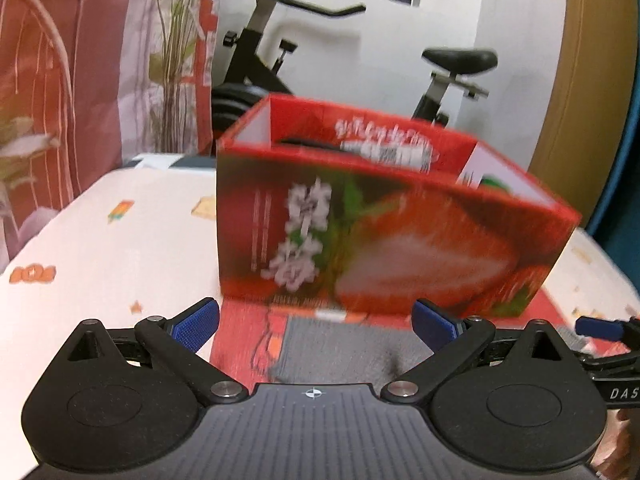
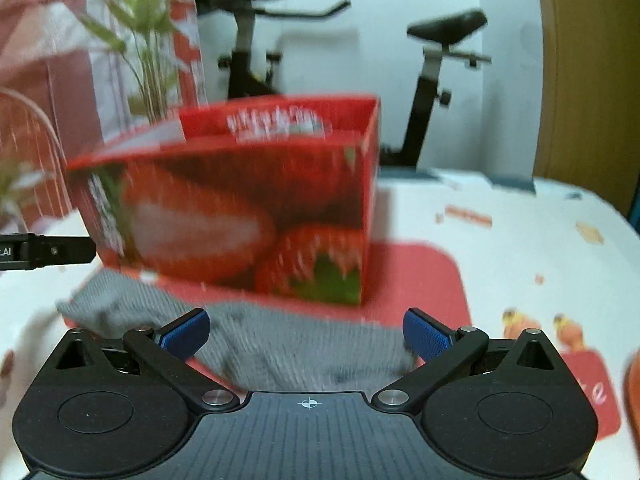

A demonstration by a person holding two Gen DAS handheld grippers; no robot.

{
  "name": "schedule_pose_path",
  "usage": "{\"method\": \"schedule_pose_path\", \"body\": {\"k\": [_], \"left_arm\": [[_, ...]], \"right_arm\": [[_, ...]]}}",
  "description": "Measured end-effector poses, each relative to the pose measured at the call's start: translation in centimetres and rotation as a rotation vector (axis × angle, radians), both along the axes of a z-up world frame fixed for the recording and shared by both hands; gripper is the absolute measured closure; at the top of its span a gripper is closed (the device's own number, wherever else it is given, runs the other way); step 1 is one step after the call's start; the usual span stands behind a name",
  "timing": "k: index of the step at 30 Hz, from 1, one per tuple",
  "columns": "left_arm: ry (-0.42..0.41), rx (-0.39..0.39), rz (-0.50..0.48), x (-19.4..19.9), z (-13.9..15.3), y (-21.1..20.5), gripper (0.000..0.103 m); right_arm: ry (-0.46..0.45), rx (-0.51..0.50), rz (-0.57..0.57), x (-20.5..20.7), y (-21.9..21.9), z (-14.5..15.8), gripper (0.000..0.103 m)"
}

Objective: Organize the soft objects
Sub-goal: 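Move both tools down and close them on the grey knit cloth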

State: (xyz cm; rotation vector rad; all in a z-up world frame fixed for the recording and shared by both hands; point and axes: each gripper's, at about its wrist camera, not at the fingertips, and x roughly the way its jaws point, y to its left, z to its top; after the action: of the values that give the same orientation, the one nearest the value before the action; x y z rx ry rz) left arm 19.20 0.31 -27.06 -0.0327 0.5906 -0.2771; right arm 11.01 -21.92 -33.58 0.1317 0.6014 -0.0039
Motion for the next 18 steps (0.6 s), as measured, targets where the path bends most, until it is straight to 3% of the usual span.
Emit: {"method": "schedule_pose_path", "body": {"k": [5, 7, 15, 18], "left_arm": [[0.039, 0.074, -0.003, 0.2, -2.4, -0.9, 0.0], [0.06, 0.085, -0.022, 0.4, -3.1, -1.1, 0.0], [0.133, 0.027, -0.025, 0.9, -4.8, 0.0, 0.0], [0.126, 0.037, -0.032, 0.9, -4.8, -0.1, 0.0]], "right_arm": [[0.082, -0.034, -0.039, 0.9, 0.1, -1.8, 0.0], [0.107, 0.006, -0.044, 1.1, -0.4, -2.2, 0.0], [0.111, -0.014, -0.034, 1.3, 0.0, -2.7, 0.0], [0.107, -0.003, -0.03, 1.5, -0.4, -2.5, 0.0]]}}
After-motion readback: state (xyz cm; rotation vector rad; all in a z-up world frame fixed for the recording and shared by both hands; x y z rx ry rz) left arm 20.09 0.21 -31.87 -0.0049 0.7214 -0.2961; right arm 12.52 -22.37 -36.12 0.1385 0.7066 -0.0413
